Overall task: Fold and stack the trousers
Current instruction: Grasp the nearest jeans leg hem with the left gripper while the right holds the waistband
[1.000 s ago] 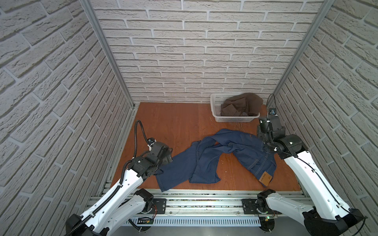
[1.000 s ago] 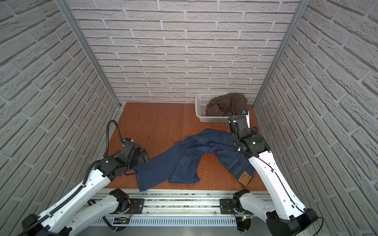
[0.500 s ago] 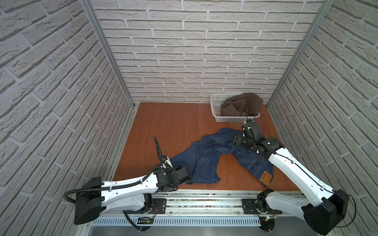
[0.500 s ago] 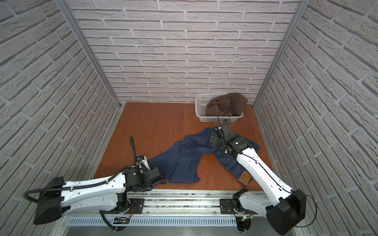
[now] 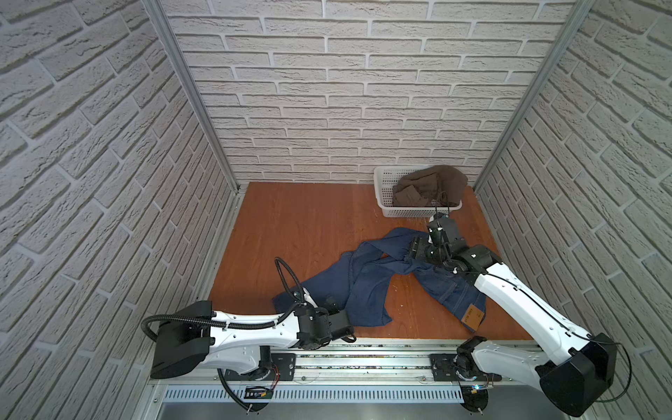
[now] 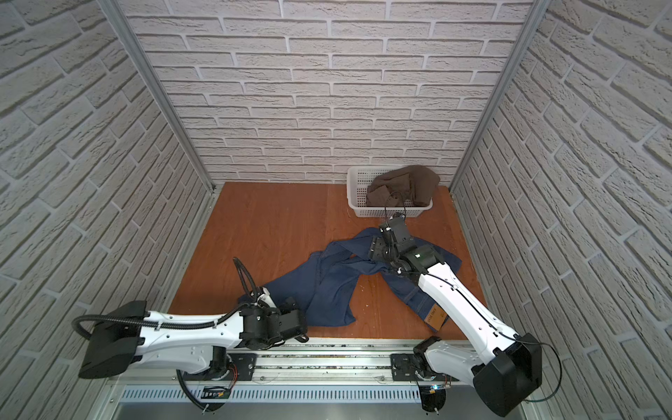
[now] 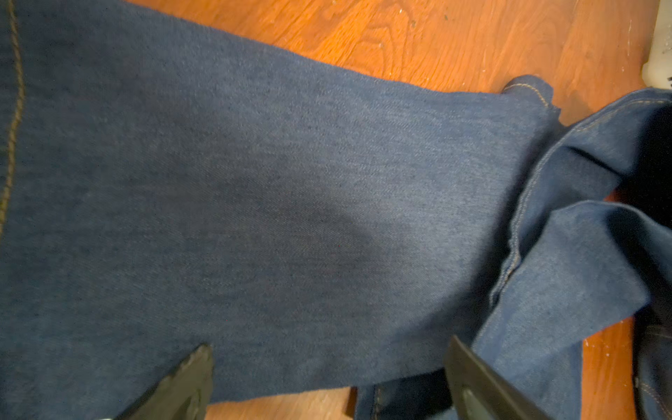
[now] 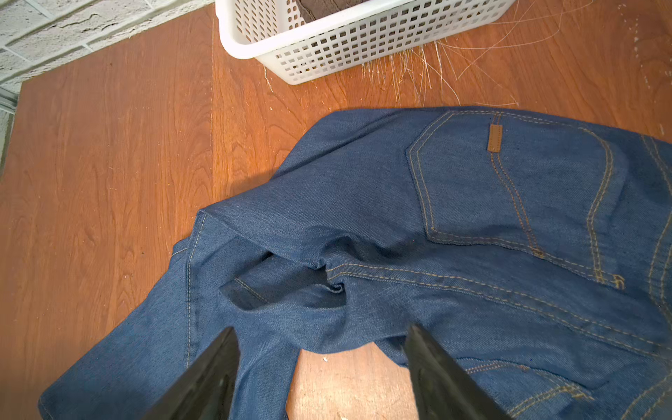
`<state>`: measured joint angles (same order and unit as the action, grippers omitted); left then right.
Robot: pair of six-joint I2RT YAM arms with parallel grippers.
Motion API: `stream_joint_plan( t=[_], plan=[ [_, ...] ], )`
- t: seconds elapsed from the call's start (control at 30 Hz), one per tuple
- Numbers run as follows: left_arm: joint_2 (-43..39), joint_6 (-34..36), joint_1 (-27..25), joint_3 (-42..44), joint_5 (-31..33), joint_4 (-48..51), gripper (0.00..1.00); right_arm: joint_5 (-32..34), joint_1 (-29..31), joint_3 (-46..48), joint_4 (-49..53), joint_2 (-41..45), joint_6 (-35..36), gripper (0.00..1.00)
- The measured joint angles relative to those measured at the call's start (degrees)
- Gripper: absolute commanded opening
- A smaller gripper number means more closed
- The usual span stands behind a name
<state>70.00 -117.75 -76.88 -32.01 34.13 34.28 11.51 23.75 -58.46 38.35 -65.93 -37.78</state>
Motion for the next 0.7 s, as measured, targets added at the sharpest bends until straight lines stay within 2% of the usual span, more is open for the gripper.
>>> stream_joint_plan(
  t=[0.4, 0.7],
  plan=[
    [0.33, -1.44, 0.76, 1.38, -5.60, -0.48, 0.96, 0.22, 0.07, 0.07, 0.04, 1.07, -0.17, 0.74],
    [3.13, -1.68, 1.49, -2.29, -10.67, 3.23, 0.98, 0.24, 0.11, 1.25, -0.28, 1.49, 0.07, 0.74]
  ],
)
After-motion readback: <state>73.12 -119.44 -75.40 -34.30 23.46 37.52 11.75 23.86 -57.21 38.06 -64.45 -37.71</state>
